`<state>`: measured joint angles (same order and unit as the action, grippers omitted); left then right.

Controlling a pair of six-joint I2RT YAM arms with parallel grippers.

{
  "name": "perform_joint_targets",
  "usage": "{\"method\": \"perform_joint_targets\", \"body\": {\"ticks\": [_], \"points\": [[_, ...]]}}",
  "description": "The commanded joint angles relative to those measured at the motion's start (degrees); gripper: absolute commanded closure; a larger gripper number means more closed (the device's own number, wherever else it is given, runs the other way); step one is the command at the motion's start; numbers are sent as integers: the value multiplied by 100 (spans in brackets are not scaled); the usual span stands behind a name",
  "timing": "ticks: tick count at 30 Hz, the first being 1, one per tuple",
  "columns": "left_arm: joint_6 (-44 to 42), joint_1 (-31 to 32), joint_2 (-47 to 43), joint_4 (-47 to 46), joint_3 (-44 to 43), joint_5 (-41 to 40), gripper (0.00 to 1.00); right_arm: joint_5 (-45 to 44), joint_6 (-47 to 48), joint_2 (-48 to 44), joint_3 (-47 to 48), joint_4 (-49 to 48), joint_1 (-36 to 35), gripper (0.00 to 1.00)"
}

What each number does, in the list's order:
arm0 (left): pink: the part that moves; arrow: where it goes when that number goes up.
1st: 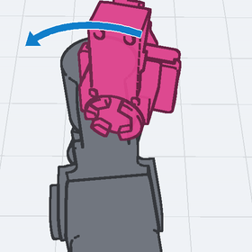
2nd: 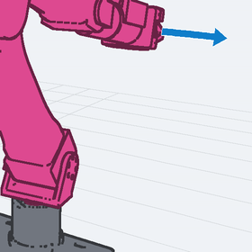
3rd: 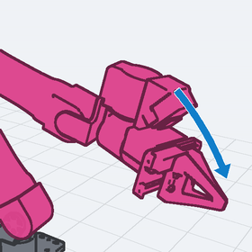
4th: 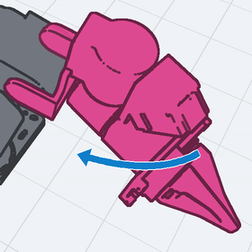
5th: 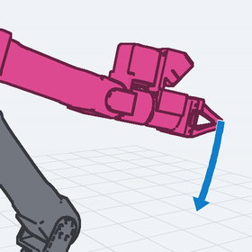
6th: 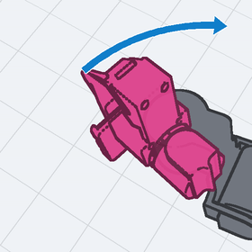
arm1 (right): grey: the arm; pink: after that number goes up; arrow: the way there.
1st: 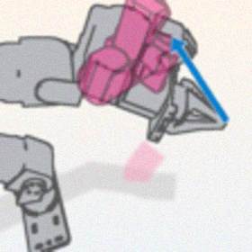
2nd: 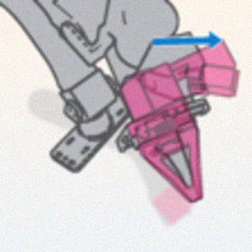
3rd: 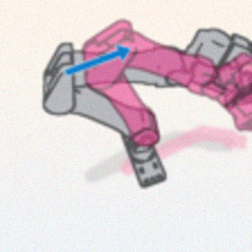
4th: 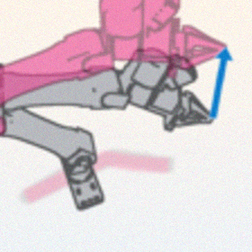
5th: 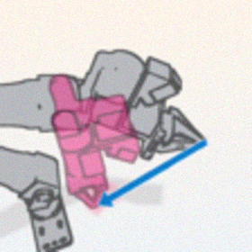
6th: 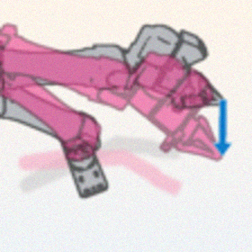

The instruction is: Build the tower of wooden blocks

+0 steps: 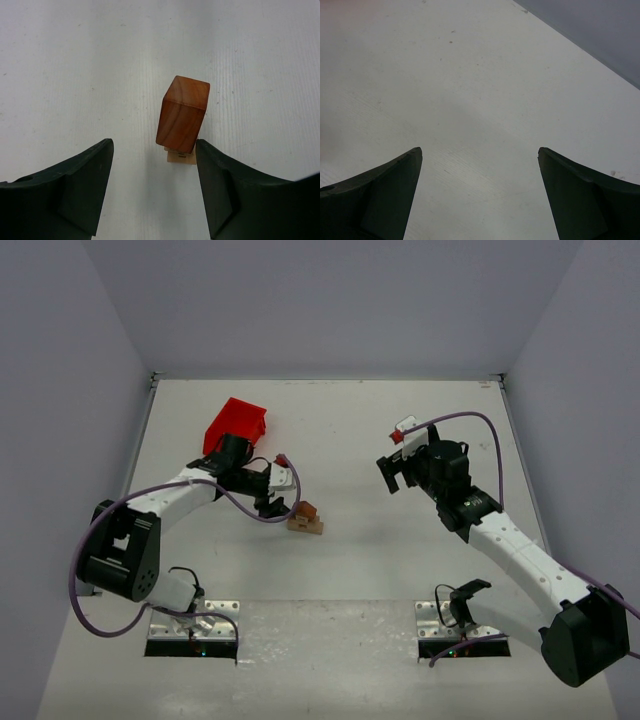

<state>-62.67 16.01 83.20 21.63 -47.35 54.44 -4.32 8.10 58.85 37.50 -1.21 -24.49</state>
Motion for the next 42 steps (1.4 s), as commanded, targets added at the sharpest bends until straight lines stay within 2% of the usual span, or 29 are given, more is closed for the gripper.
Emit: {"method": "perform_joint_targets", "body": {"ticks": [1,5,9,10,12,15,17,19,20,22,23,24,25,29,31,33,36,39,42], "points": [[-245,-81,-313,139,-142,137,34,89,-45,-119,91,-160,14,1],[-314,-81,-502,354,-166,94,29,87,-63,-131,77,-167,7,1],[-112,-89,-665,368,-284,32,16,-25,-178,-163,100,-169,14,1],[152,-89,-700,340,-424,5,0,-114,-326,-198,109,-177,6,1],[1560,-81,-748,-332,-711,-187,0,-506,-655,-217,124,-185,7,1],[3797,-81,-779,-1755,-906,-1143,0,-782,-1164,-223,76,-206,14,1],[5363,-81,-719,-2848,-1131,-3194,0,-1129,-1654,-204,6,-227,8,1],[6047,-81,-556,-3168,-1458,-4580,0,-1489,-1994,-152,-5,-152,6,1],[6234,-81,-435,-3160,-1671,-5107,0,-1664,-2113,-112,5,-93,11,1],[6677,-81,58,-2369,-2949,-6202,0,-2392,-2572,93,108,308,14,1],[6845,-82,378,-1826,-3528,-6342,0,-2613,-2880,187,137,497,14,1],[6861,-98,557,-1568,-3569,-6536,0,-2845,-2901,196,166,513,14,1],[7101,-98,738,-1414,-4156,-6611,0,-3018,-3182,331,240,748,6,1],[7692,-116,1128,-1286,-4823,-7264,0,-3390,-3300,543,237,932,6,1],[7966,-124,971,-1168,-4795,-7951,0,-3392,-3298,557,166,905,6,1],[8316,-124,695,-1138,-4267,-8257,0,-3450,-3447,474,32,864,6,1],[8979,-124,7,-1004,-3084,-8623,0,-3331,-3508,286,-250,598,14,1],[9621,-124,-779,-1159,-1518,-9260,0,-3069,-3344,41,-530,268,6,1],[9941,-132,-1221,-1344,-450,-9390,0,-3044,-3347,-121,-584,299,6,1]]}}
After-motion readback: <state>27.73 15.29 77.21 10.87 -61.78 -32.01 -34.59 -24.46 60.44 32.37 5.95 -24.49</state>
